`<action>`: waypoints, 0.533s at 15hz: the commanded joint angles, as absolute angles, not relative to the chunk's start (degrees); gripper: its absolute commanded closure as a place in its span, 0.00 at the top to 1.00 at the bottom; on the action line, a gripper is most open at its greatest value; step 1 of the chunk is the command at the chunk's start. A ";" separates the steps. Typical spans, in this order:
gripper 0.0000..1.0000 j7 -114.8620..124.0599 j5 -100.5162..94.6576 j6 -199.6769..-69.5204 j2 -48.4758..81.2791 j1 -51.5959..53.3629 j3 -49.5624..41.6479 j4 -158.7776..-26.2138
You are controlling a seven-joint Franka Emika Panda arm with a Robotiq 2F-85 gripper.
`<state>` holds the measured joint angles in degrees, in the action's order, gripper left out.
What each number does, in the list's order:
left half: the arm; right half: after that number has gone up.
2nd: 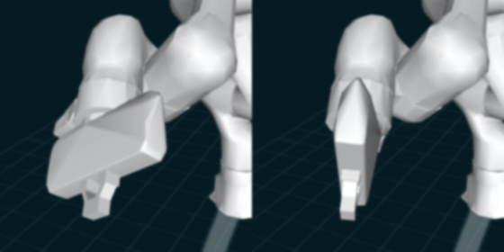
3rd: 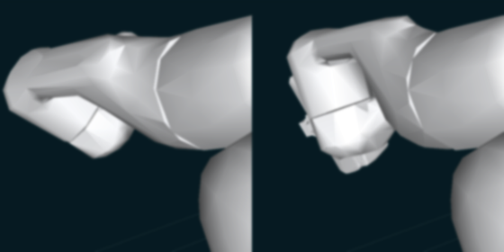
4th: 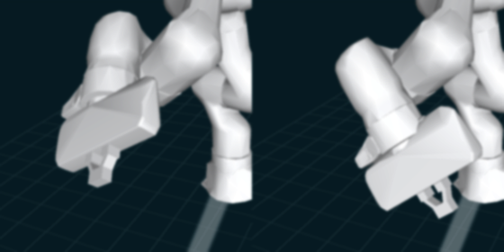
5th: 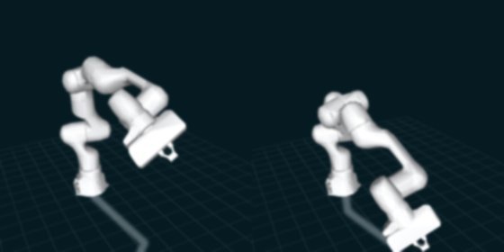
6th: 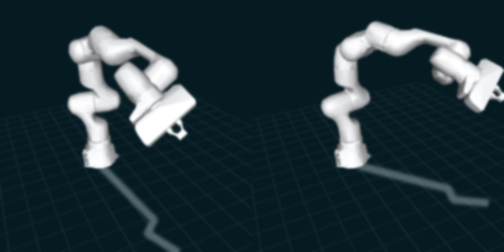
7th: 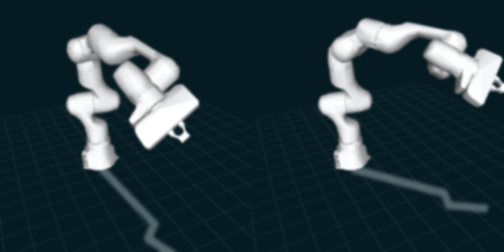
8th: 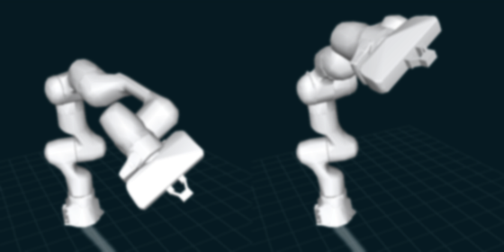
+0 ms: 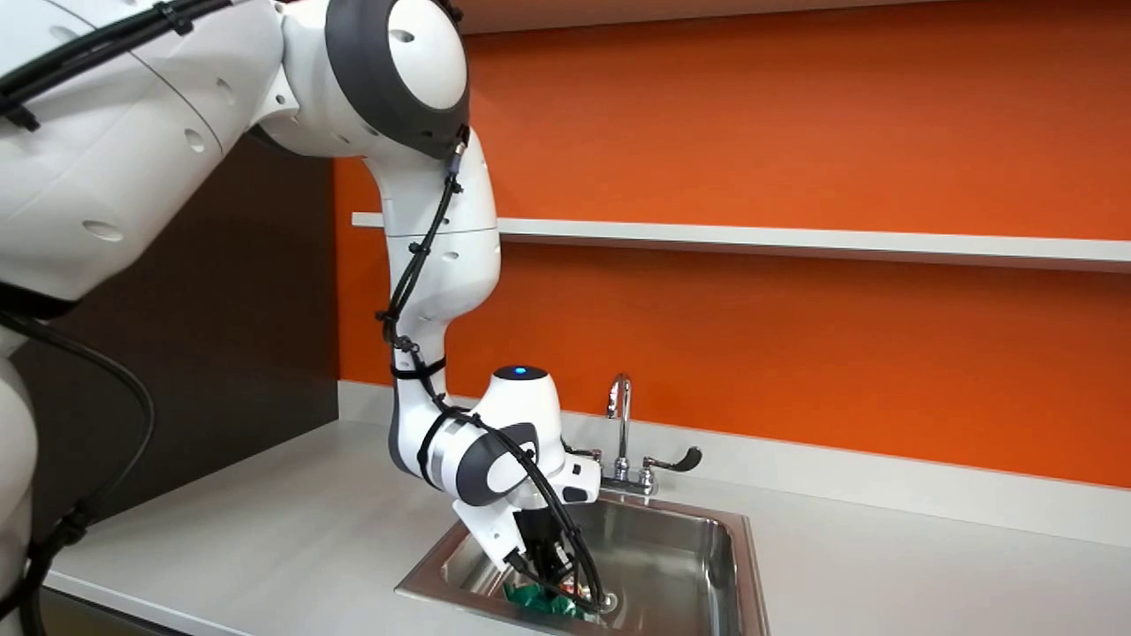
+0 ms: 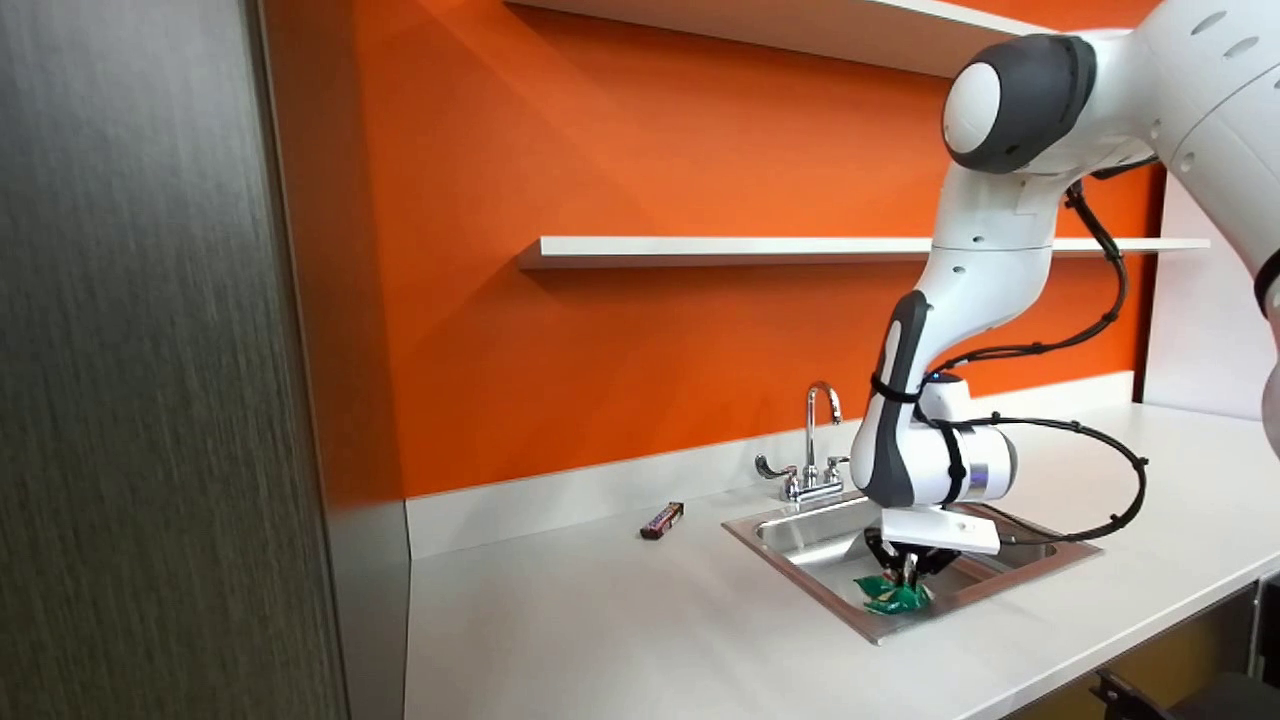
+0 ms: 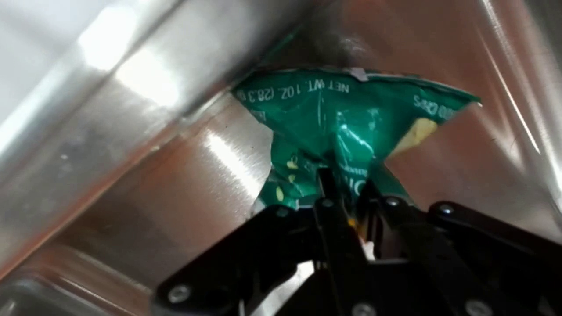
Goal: Put the green packet in the sink.
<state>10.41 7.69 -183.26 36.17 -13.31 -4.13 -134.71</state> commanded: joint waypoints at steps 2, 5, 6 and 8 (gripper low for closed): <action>0.56 9.18 8.36 -184.01 35.21 -14.30 -3.07 -135.21; 0.78 8.97 8.18 -183.53 32.60 -13.88 -2.96 -136.74; 0.87 8.74 8.02 -183.04 31.77 -13.91 -2.73 -137.11; 0.99 7.95 7.49 -182.20 29.63 -13.75 -2.23 -138.33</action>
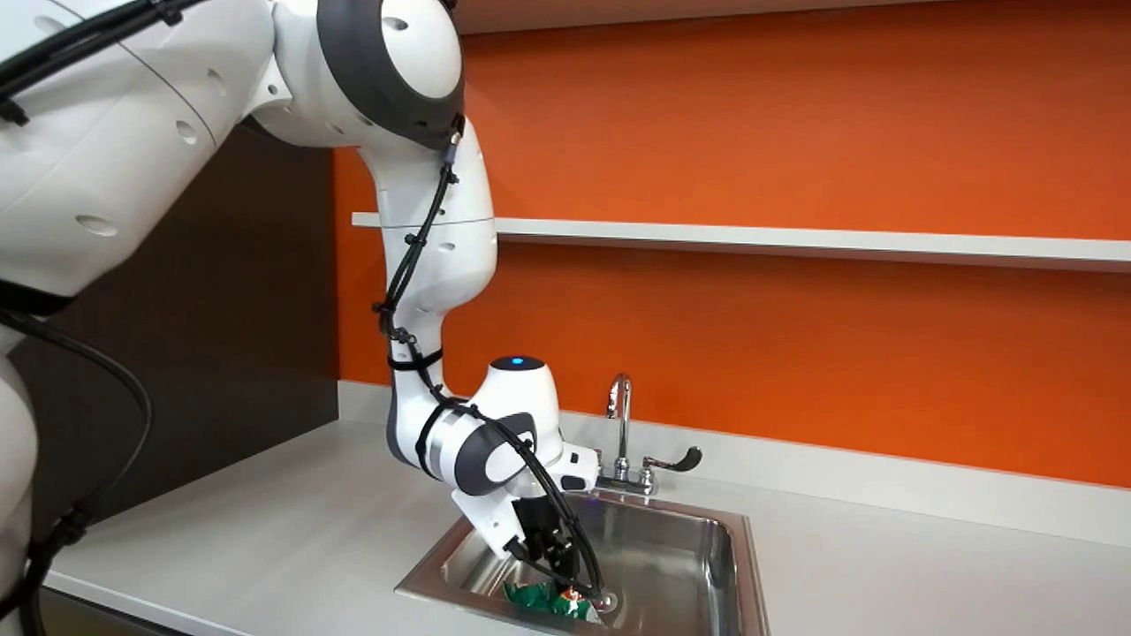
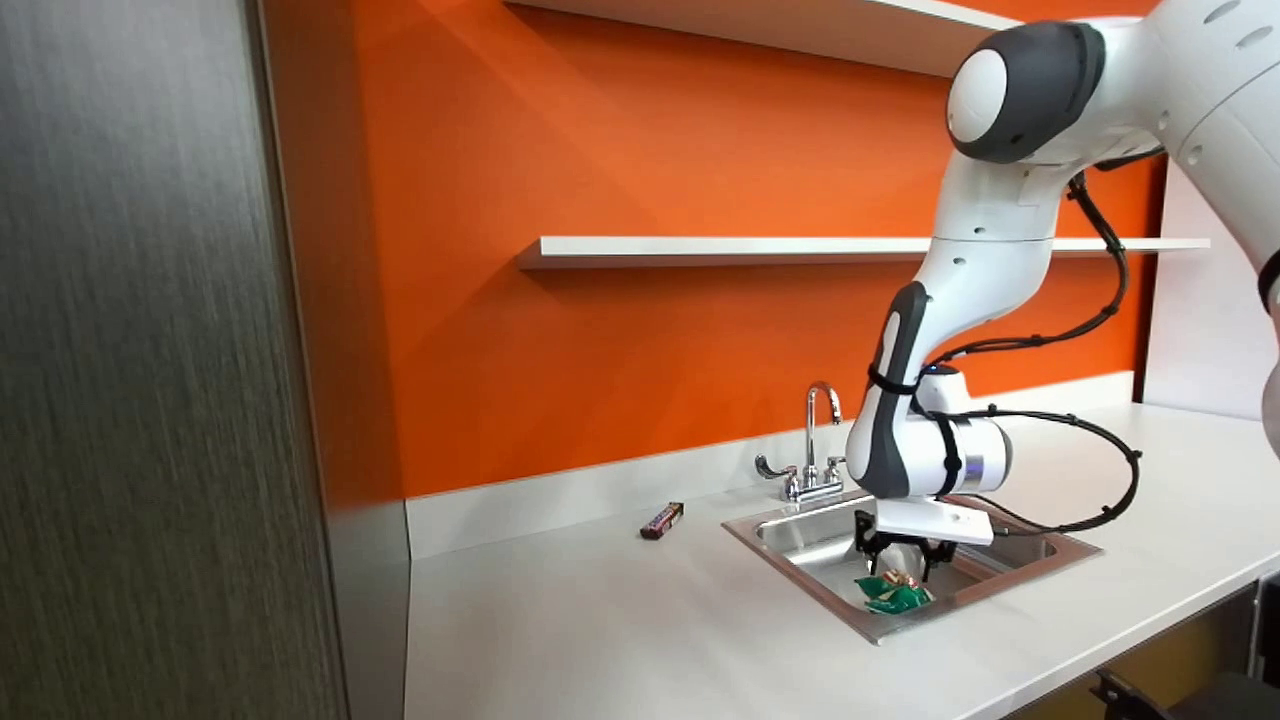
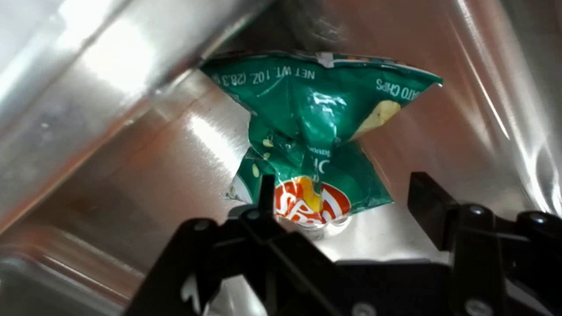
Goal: Put the green packet in the sink.
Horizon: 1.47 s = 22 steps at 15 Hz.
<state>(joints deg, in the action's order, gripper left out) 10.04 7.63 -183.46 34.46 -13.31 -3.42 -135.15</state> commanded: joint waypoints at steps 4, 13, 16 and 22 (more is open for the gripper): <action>1.00 5.76 6.55 -181.20 23.83 -13.83 0.09 -142.74; 1.00 5.83 5.33 -170.24 5.57 -4.81 -0.98 -155.67; 1.00 10.33 -0.85 -164.32 -1.22 -0.32 -4.43 -158.76; 1.00 18.61 -8.53 -151.70 -11.57 -1.17 0.10 -158.99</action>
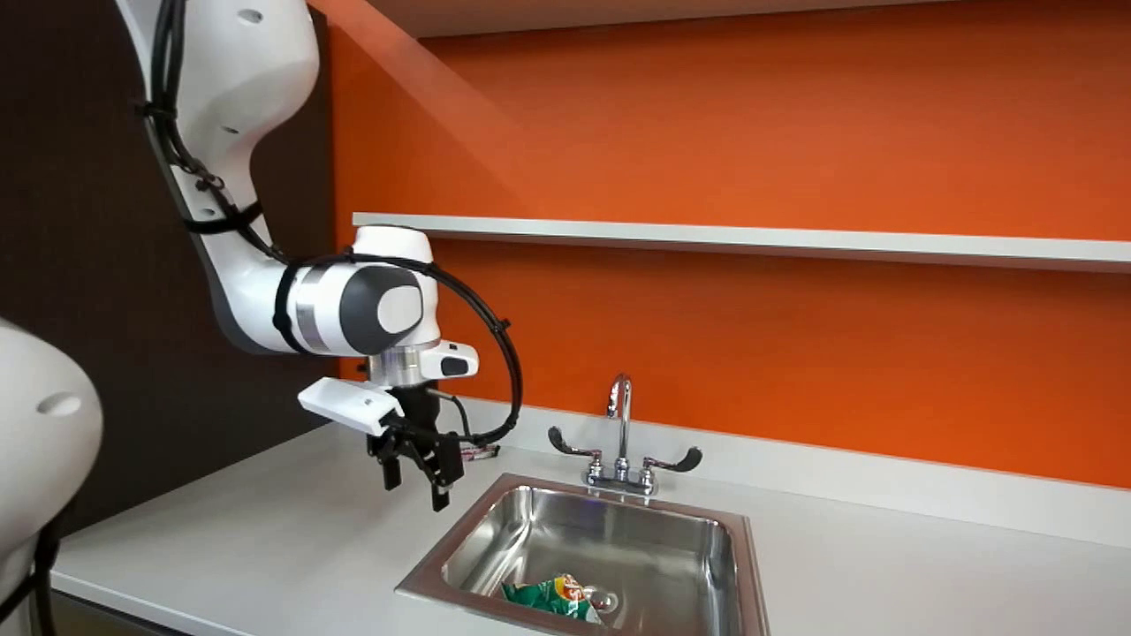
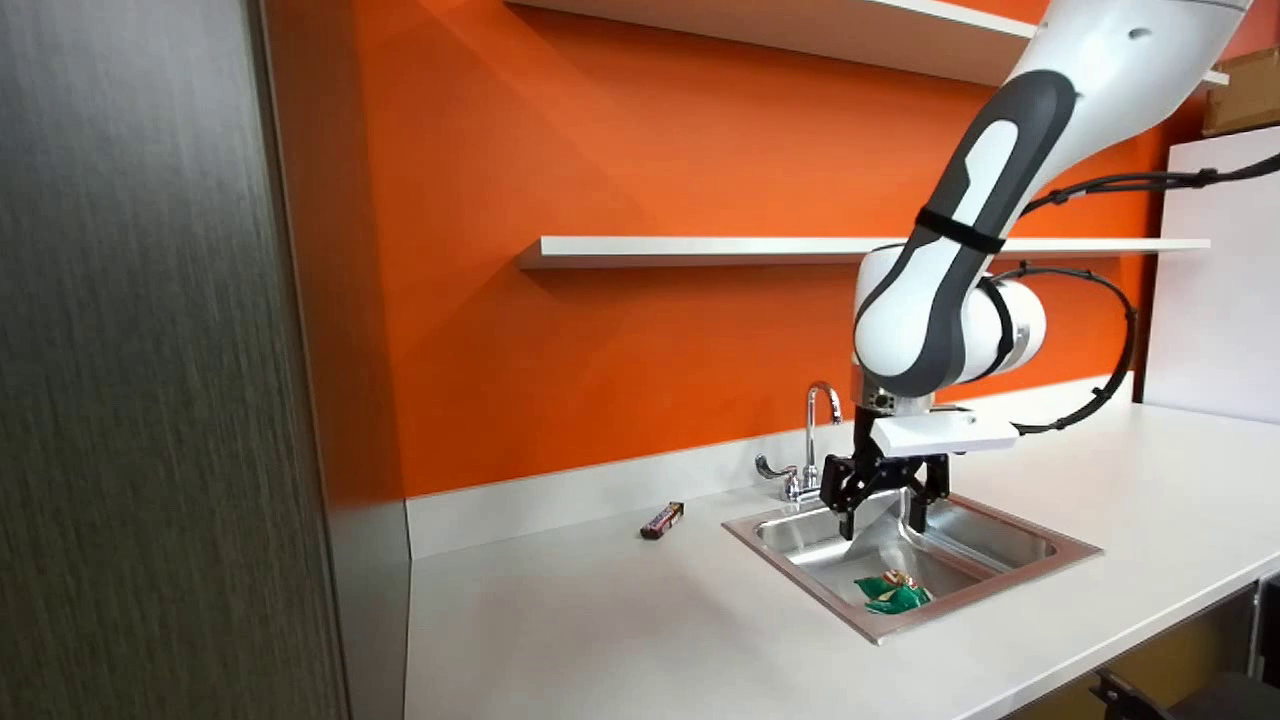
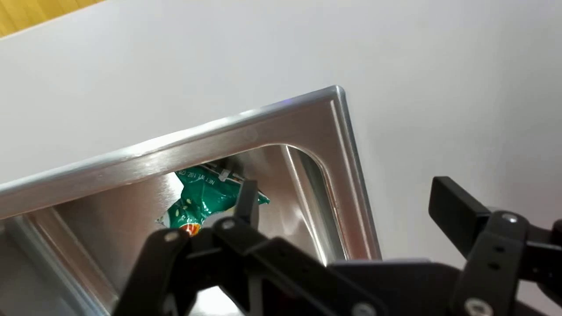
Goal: Put the green packet in the sink.
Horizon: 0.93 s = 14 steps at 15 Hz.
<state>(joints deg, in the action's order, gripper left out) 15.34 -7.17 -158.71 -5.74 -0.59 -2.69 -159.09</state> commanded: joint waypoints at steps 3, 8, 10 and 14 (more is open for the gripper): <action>1.00 18.85 -7.13 -146.56 -16.26 -0.91 2.36 -159.25; 1.00 16.93 -4.90 -145.42 -17.15 -0.77 3.35 -158.72; 1.00 16.90 -4.50 -144.76 -18.20 -0.50 3.49 -158.72; 1.00 16.90 -4.45 -144.67 -18.29 -0.49 3.50 -158.73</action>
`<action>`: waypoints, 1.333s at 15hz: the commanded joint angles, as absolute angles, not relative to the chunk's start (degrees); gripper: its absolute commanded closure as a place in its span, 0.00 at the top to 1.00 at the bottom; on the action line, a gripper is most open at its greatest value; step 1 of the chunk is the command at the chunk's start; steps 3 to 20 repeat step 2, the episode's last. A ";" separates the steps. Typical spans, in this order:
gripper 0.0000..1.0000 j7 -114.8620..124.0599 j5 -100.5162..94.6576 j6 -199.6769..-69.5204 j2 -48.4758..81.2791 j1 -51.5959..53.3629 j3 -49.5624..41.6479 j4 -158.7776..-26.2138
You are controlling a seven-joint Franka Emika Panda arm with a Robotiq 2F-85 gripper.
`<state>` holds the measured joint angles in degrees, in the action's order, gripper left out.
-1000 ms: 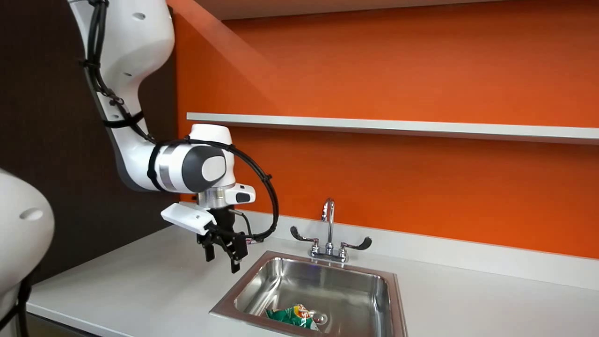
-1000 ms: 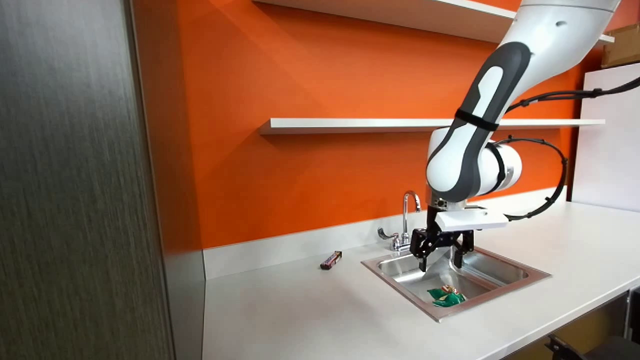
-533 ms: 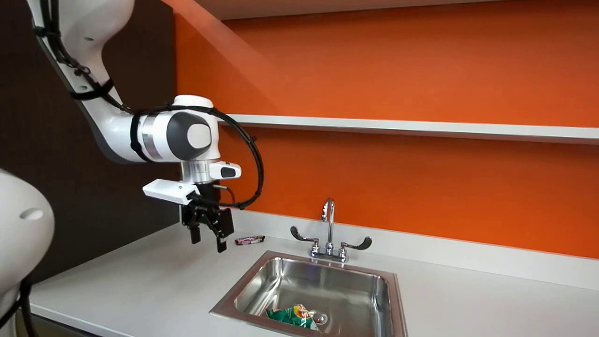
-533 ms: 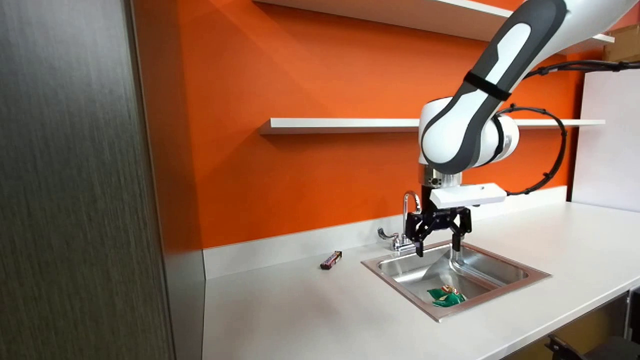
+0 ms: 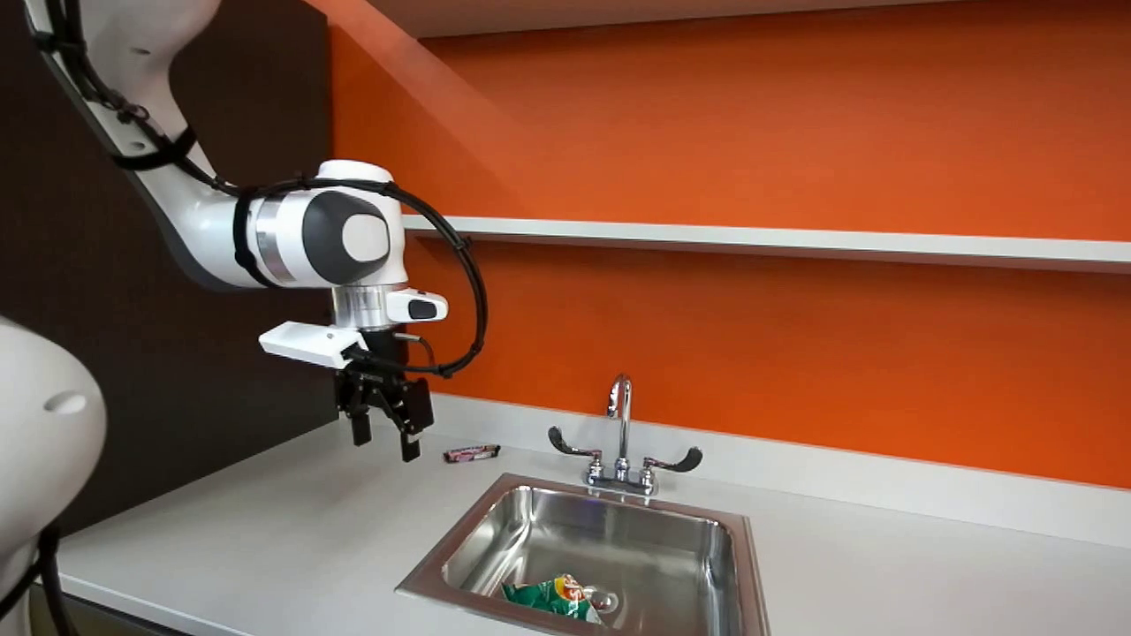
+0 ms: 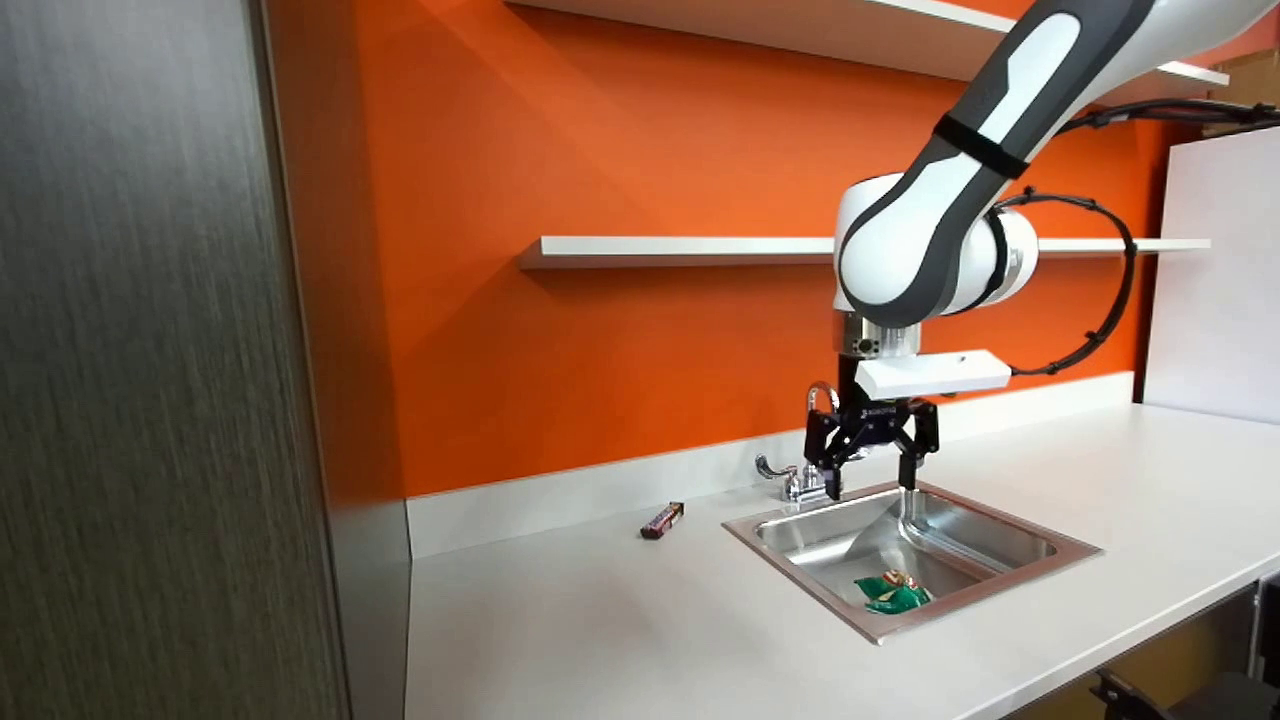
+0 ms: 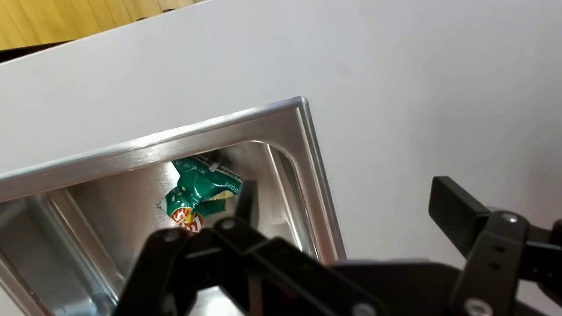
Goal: Put the green packet in the sink.
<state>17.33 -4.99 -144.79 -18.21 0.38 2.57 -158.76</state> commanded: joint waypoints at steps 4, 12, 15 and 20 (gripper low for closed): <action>1.00 16.90 -4.44 -144.67 -18.28 -0.49 3.49 -158.73; 1.00 16.90 -4.44 -144.67 -18.28 -0.49 3.49 -158.73; 1.00 16.90 -4.44 -144.67 -18.28 -0.49 3.49 -158.73; 1.00 16.90 -4.44 -144.67 -18.28 -0.49 3.49 -158.73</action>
